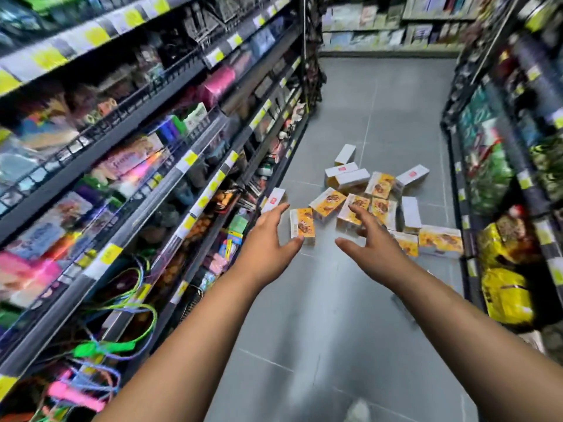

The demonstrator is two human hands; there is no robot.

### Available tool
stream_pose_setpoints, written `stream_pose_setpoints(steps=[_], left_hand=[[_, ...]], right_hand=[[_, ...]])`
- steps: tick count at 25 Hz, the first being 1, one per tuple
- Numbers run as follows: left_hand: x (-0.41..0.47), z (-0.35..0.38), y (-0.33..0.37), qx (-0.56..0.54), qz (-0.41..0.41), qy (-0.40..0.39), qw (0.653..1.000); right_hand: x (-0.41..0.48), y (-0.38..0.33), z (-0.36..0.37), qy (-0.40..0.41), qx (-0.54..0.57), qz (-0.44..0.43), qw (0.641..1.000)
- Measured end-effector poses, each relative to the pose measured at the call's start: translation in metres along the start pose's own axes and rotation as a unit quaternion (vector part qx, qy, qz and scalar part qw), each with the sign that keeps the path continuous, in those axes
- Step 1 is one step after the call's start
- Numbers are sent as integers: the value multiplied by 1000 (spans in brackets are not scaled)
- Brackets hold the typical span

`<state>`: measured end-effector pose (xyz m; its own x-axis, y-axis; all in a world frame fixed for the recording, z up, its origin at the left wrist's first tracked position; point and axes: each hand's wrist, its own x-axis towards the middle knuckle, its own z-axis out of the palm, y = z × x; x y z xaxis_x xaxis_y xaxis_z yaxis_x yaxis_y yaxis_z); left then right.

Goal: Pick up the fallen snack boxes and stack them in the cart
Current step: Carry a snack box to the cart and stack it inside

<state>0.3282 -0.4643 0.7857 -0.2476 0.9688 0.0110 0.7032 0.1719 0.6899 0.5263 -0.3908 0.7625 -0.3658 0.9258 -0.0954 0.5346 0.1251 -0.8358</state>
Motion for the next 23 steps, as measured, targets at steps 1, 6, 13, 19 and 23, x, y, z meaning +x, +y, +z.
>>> stream_pose_setpoints(steps=[1,6,13,19,23], left_hand=[[22,7,4,-2,-1,-4,1000],[116,40,13,3,4,-49,999],[286,108,32,46,94,-175,979],[391,171,74,80,196,-271,939],[461,228,110,118,273,-308,904]], right_hand=[[21,6,-11,0,-4,6,1000],[98,42,-37,19,9,47,999],[191,112,-75,123,51,185,974],[237,153,-113,209,63,269,938],[271,193,-146,231,64,299,924]])
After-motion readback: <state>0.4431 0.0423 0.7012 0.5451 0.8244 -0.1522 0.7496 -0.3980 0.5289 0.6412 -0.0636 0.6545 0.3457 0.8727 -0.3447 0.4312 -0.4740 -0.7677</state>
